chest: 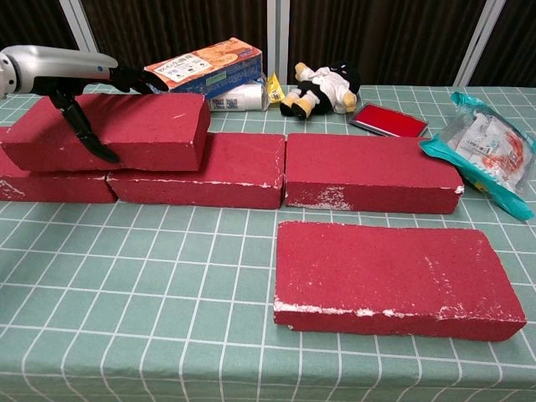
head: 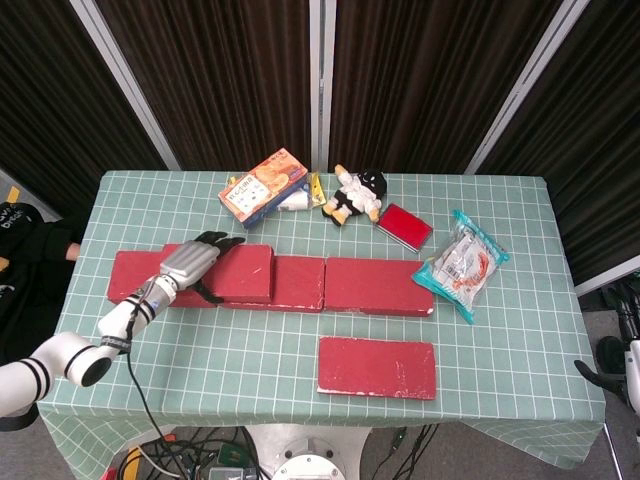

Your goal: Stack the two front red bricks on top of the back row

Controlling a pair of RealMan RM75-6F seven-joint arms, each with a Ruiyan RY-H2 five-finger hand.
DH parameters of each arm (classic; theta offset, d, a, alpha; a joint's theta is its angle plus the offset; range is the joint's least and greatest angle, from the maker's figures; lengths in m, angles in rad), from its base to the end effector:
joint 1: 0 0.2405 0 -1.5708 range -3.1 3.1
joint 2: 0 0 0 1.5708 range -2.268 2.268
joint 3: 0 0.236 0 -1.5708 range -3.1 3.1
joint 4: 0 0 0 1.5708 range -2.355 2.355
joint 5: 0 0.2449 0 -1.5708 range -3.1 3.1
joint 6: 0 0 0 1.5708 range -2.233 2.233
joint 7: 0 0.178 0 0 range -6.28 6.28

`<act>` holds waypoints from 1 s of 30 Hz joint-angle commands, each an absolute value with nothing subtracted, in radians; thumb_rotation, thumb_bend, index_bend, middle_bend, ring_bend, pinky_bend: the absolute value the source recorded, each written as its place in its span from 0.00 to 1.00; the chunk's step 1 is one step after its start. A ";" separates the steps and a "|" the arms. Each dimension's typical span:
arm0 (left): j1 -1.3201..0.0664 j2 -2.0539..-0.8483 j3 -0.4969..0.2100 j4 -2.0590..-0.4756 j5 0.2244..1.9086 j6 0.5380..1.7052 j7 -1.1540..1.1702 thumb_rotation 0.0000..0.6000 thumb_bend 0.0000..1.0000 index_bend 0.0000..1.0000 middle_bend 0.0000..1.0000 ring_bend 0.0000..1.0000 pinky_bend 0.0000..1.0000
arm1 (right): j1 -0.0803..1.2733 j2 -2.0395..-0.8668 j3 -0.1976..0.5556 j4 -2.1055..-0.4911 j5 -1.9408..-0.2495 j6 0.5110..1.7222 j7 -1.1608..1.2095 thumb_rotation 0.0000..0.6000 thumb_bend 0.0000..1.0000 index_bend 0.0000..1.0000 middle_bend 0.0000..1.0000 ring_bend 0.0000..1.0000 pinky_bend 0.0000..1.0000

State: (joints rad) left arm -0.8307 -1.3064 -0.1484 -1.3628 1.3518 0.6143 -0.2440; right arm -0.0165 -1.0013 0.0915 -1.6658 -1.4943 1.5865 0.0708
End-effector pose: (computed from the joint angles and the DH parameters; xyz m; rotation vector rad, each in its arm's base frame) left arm -0.1691 0.4148 -0.0170 -2.0083 -1.1694 -0.8206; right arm -0.3154 -0.1937 0.1731 1.2496 -0.8541 0.9285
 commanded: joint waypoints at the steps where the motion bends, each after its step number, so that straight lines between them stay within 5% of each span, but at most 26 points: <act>1: -0.836 -1.307 -0.142 -1.360 1.349 0.607 -0.249 1.00 0.05 0.05 0.23 0.00 0.00 | -0.016 -1.002 0.091 -1.664 -1.494 1.586 0.072 1.00 0.02 0.00 0.00 0.00 0.00; 30: -0.862 -1.333 -0.097 -1.296 1.399 0.617 -0.333 1.00 0.05 0.05 0.23 0.00 0.00 | -0.006 -1.011 0.093 -1.663 -1.471 1.556 0.055 1.00 0.02 0.00 0.00 0.00 0.00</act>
